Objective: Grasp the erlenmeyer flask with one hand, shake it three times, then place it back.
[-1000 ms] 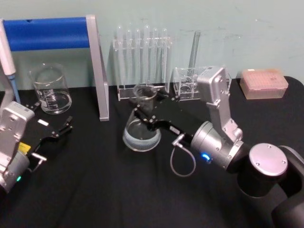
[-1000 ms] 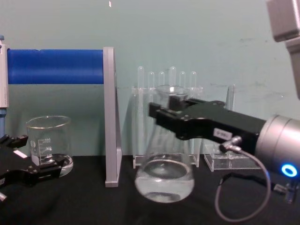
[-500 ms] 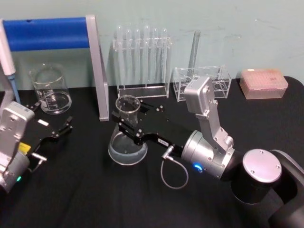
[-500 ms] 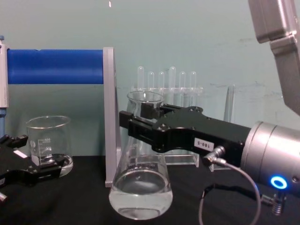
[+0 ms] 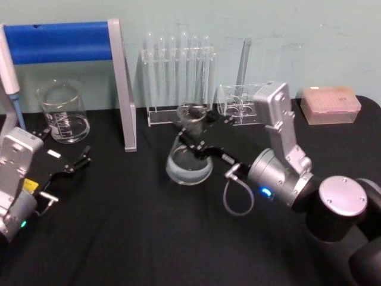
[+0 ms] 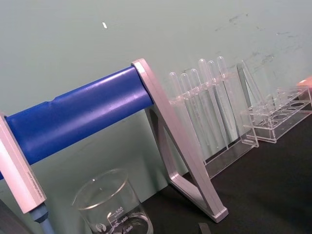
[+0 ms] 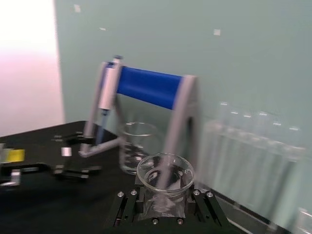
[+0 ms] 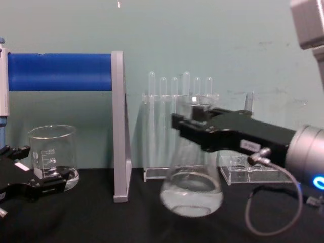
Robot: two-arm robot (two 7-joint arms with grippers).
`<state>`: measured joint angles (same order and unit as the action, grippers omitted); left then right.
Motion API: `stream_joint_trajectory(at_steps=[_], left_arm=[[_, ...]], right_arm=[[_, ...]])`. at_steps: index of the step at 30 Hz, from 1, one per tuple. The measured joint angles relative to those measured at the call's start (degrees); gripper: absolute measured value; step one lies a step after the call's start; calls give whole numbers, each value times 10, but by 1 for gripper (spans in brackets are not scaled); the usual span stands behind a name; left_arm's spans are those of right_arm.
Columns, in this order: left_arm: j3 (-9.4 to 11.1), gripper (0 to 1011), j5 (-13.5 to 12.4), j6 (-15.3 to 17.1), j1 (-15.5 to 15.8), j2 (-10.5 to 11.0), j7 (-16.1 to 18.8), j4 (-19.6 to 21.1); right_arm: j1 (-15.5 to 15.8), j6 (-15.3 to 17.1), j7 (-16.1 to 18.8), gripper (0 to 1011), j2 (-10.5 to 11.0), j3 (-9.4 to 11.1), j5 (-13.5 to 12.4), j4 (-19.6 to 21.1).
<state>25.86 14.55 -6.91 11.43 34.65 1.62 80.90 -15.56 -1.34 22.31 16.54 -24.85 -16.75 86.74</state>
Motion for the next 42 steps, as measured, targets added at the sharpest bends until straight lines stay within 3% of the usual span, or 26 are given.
stream_joint_trajectory(at_steps=[24, 32, 42], left_arm=[[0, 1001, 0, 0, 0, 0, 0, 0], [0, 1001, 0, 0, 0, 0, 0, 0], [0, 1000, 0, 0, 0, 0, 0, 0]], right_arm=[[-16, -6, -74, 450, -8, 98, 35, -54], [-14, -5, -75, 450, -13, 109, 43, -55], [-9, -2, -50, 450, -21, 98, 42, -41]])
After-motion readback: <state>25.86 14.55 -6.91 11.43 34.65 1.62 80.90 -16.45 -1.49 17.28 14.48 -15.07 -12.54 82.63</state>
